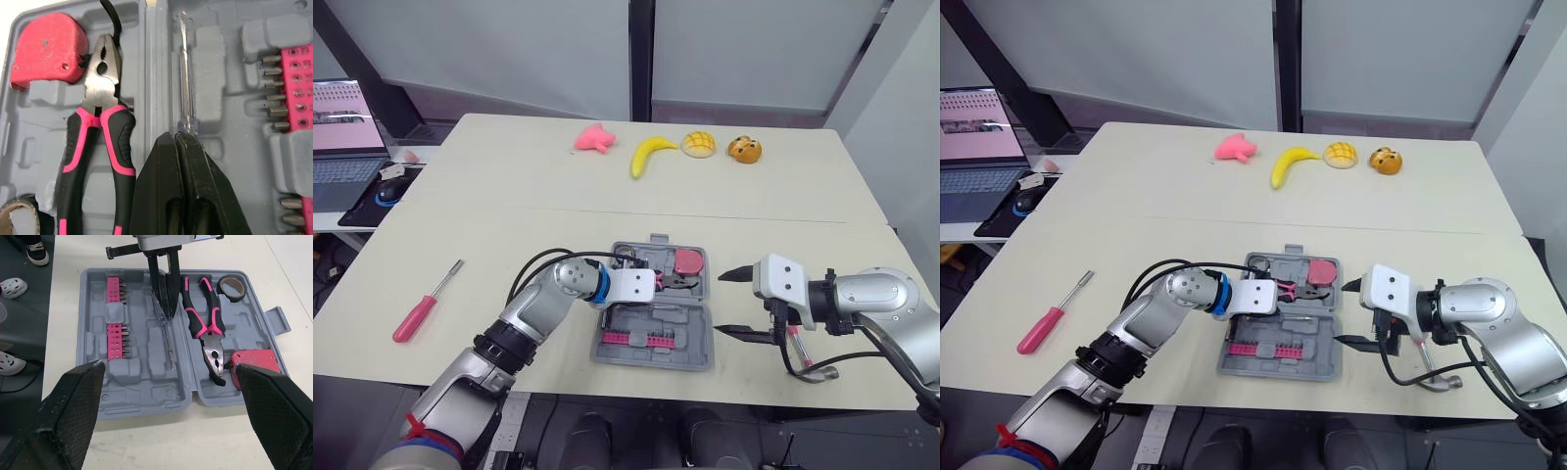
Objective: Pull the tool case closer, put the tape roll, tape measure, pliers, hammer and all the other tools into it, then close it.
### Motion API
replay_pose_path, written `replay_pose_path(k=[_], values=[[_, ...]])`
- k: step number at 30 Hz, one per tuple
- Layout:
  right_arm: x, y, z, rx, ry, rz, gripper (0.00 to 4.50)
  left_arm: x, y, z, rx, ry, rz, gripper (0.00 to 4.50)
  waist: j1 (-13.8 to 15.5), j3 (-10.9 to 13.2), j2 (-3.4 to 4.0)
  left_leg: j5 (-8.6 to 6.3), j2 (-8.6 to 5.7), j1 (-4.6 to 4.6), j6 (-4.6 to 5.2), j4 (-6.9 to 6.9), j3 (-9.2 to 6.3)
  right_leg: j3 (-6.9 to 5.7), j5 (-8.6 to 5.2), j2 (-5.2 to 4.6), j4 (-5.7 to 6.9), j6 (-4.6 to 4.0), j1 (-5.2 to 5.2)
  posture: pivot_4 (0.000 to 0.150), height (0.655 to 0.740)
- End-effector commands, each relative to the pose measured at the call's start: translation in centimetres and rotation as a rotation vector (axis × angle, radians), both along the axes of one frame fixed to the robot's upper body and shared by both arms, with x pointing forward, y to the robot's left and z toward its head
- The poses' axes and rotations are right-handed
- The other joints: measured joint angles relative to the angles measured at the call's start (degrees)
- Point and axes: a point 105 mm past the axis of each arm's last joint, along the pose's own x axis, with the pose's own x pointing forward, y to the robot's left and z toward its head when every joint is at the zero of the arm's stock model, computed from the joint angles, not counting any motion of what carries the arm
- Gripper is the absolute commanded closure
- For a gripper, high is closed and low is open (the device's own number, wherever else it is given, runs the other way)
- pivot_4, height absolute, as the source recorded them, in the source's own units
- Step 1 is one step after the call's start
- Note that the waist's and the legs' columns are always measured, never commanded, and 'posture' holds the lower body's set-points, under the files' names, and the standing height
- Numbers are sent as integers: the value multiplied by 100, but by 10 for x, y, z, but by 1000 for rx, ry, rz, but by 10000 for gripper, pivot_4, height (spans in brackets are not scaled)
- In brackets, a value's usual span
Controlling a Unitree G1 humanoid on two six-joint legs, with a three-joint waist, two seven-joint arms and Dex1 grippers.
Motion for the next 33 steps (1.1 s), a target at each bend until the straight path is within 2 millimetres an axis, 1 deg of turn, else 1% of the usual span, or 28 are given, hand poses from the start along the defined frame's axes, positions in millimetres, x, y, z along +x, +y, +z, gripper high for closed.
replay_pose_path(k=[1,8,17,24,28,33], values=[[1,-1,8,-2,-34,9,0,-4,0,-2,16,5,-23,44517,2,0,0,0,0,0,0,0,0,0,0,0,0,0,0,1500,7400],[1,-1,8,-3,-34,9,0,-7,1,-5,24,8,-27,44517,1,0,0,0,0,0,0,0,1,1,0,0,0,0,0,1500,7400],[0,-1,7,-3,-31,7,0,-15,3,-24,45,34,-31,44517,1,-4,3,0,0,3,0,0,1,1,0,0,0,0,3,1500,7400],[0,-1,6,1,-28,4,0,-19,3,-37,64,54,-34,44517,11,-19,26,0,0,15,0,0,1,1,0,-1,0,1,16,1500,7400],[0,-2,5,-1,-27,3,0,-18,2,-38,59,56,-30,44517,7,-24,31,0,-2,19,0,1,2,3,1,0,0,3,19,1500,7400],[1,-2,5,-2,-27,2,0,-12,6,-30,37,44,-5,44517,7,-25,32,0,-2,20,0,1,3,4,1,-1,0,3,19,1500,7400]])
